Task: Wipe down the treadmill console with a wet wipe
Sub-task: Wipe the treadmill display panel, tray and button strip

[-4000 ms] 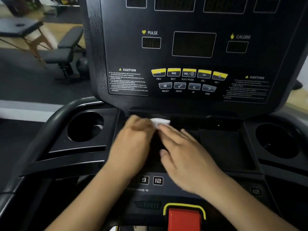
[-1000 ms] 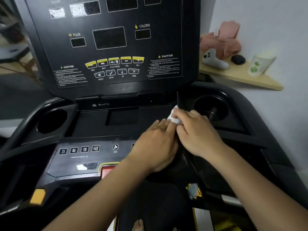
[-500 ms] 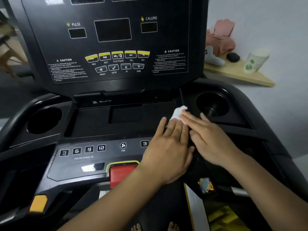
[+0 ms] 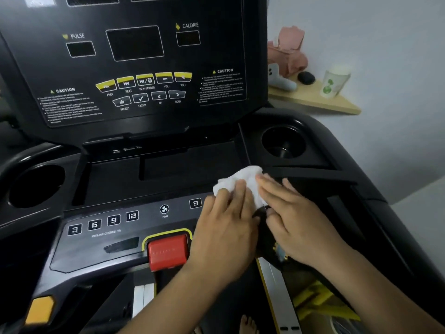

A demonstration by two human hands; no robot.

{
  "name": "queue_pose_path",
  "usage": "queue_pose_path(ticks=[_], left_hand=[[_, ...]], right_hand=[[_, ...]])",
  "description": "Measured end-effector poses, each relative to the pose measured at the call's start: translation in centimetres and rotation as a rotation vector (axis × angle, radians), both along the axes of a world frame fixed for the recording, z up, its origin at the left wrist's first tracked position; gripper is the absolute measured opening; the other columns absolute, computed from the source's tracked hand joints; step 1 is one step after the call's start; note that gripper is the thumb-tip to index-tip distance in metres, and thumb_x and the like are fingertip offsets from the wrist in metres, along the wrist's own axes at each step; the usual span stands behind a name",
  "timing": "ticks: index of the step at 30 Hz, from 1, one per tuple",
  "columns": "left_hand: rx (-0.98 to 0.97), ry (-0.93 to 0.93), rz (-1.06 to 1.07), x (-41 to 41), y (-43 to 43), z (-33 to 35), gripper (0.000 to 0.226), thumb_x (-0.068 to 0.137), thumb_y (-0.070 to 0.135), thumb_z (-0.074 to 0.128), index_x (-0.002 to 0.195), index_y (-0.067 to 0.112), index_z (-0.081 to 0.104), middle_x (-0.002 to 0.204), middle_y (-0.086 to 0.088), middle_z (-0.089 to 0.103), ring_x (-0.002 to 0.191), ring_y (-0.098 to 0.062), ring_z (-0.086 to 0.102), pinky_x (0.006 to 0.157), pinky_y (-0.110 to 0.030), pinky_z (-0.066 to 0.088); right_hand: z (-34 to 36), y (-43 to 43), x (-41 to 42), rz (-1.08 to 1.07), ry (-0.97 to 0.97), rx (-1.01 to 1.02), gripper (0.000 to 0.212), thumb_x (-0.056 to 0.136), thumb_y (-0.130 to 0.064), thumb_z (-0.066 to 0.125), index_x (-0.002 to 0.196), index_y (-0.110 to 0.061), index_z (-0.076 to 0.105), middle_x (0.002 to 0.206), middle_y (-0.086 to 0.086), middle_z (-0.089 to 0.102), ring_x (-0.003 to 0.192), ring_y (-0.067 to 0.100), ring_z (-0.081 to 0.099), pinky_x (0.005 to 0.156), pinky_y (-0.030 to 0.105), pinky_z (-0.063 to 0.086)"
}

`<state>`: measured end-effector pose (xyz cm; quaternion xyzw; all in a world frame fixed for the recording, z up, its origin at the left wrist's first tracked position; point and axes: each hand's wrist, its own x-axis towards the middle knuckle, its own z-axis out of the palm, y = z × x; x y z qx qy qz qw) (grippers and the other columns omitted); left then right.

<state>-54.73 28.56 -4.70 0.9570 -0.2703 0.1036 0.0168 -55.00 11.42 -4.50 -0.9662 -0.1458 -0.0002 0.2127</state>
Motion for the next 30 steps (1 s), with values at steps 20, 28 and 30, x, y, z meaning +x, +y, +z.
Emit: queue_pose_path(ticks=[20,28,30], left_hand=[[-0.005,0.065,-0.107,-1.9,0.6,-0.7,0.059,0.096,0.031,0.031,0.146,0.001,0.039,0.156,-0.021,0.031,0.135,-0.033,0.04,0.105,-0.043,0.043],[-0.015,0.014,-0.115,-1.2,1.2,-1.8,0.06,0.097,0.032,0.034,0.146,-0.002,0.036,0.154,-0.025,0.03,0.146,-0.037,0.021,0.115,-0.051,0.028],[-0.001,0.032,-0.175,-3.4,0.5,-2.2,0.06,0.095,0.031,0.035,0.146,-0.001,0.038,0.154,-0.025,0.03,0.146,-0.038,0.023,0.114,-0.052,0.029]], right_hand=[[-1.2,0.8,-5.3,-0.026,-0.058,-0.124,0.058,0.089,-0.029,0.035,0.143,-0.011,0.045,0.154,0.002,0.034,0.144,0.01,0.018,0.118,0.034,0.023],[-1.8,1.6,-4.8,-0.084,-0.034,-0.104,0.06,0.091,-0.033,0.031,0.147,-0.013,0.037,0.16,0.002,0.023,0.143,-0.002,-0.006,0.118,0.029,0.012],[-2.5,0.4,-7.4,-0.092,-0.014,-0.052,0.061,0.086,-0.033,0.039,0.143,-0.013,0.044,0.156,0.002,0.033,0.141,0.001,0.01,0.116,0.031,0.025]])
